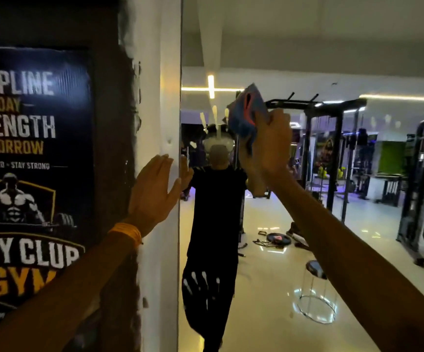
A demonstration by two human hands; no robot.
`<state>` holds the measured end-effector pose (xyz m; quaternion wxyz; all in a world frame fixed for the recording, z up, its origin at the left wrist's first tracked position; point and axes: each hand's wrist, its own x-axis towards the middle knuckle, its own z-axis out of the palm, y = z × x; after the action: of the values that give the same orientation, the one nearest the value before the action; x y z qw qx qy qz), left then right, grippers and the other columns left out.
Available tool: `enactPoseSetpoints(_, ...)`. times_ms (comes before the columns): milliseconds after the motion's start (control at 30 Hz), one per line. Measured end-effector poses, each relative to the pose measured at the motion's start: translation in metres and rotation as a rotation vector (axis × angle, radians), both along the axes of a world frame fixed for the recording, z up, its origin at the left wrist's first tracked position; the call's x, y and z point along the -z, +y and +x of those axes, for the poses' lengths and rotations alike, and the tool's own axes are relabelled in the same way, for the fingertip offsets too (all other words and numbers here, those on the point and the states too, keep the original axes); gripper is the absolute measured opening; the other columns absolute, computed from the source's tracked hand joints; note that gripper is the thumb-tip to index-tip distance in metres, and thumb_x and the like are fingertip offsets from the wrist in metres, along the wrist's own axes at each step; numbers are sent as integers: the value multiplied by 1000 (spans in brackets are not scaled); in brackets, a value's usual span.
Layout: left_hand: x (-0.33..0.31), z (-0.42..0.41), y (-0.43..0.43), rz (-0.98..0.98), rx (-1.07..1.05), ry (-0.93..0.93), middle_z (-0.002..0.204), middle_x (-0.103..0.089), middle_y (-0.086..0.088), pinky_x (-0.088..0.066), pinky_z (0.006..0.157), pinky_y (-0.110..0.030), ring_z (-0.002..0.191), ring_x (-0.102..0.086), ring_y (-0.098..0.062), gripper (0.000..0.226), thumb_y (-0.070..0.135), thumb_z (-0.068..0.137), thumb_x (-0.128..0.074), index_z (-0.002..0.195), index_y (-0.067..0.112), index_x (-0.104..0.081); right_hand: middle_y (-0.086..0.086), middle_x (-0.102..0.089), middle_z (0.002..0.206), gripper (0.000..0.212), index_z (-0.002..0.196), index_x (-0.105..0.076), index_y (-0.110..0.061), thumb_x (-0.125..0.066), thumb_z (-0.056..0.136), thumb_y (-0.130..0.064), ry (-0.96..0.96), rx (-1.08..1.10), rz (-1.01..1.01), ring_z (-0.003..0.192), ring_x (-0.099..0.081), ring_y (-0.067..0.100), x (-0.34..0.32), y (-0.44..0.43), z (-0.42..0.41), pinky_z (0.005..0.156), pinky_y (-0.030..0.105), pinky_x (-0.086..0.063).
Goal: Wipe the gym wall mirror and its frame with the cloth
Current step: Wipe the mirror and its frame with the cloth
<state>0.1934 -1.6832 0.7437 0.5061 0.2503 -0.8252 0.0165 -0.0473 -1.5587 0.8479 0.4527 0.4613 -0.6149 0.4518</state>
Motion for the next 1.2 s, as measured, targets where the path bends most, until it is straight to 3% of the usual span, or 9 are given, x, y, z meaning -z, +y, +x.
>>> enactPoseSetpoints(67, -18, -10, -21, -8, 47, 45, 163, -38, -12, -22, 126, -45, 153, -31, -31, 80, 62, 98, -34, 156, 7, -39, 26, -57, 118, 49, 128, -62, -3, -74, 81, 0, 73, 65, 102, 106, -54, 45, 11, -33, -3, 85, 55, -48)
enactPoseSetpoints(200, -35, -27, -54, -97, 90, 107, 164, -36, -14, -26, 127, -48, 154, -30, -30, 74, 54, 101, -39, 157, 4, -38, 23, -61, 114, 58, 137, -55, 3, -70, 87, -24, 77, 155, 231, 99, -58, 39, 48, -73, -7, 79, 43, -48)
enactPoseSetpoints(300, -37, -39, -73, -214, 70, 94, 166, -31, -15, -22, 127, -44, 156, -25, -30, 74, 53, 104, -35, 158, 2, -34, 21, -59, 129, 68, 139, -52, 0, -57, 92, -48, 251, 316, 158, 116, -56, 39, 51, -73, -19, 98, 51, -45)
enactPoseSetpoints(433, -40, -57, -95, -289, 37, 106, 171, -16, -14, -15, 130, -50, 160, -10, -29, 73, 41, 105, -45, 163, 3, -20, 17, -25, 168, 68, 162, -28, -11, -42, 107, -49, 481, 269, 206, 156, -20, 38, 40, -80, -44, 124, 63, -15)
enactPoseSetpoints(633, -32, -73, -116, -366, 79, 147, 173, -6, -12, -15, 129, -55, 161, -2, -29, 73, 38, 105, -44, 164, 7, -12, 11, -11, 172, 68, 165, -17, -23, -28, 108, -57, 667, 364, 309, 160, -5, 33, 22, -79, -62, 127, 60, 0)
enactPoseSetpoints(800, -27, -83, -121, -432, 10, 203, 172, -13, -15, -16, 129, -54, 160, -9, -34, 75, 37, 103, -49, 163, 6, -17, 9, -8, 172, 66, 165, -20, -23, -28, 107, -54, 300, 359, 56, 159, -9, 32, 31, -80, -63, 126, 56, 5)
enactPoseSetpoints(1000, -26, -83, -124, -459, 12, 210, 170, -18, -17, -17, 128, -55, 159, -10, -33, 75, 37, 102, -51, 162, 6, -18, 9, -17, 172, 66, 163, -27, -23, -26, 106, -57, 720, 338, 368, 160, -10, 28, 52, -64, -78, 128, 56, -1)
enactPoseSetpoints(1133, -26, -83, -124, -465, 16, 219, 170, -17, -17, -15, 129, -53, 159, -5, -29, 76, 35, 102, -53, 162, 6, -18, 9, -6, 172, 69, 165, -17, -22, -17, 107, -60, 222, 436, 70, 159, -9, 30, -2, -68, -72, 128, 53, 0)
enactPoseSetpoints(1200, -26, -82, -123, -480, 3, 209, 170, -17, -18, -11, 130, -49, 159, -4, -28, 76, 34, 101, -54, 162, 4, -20, 11, -11, 172, 67, 164, -15, -21, -23, 107, -54, 290, 401, 80, 159, -9, 31, 31, -84, -49, 127, 57, -6)
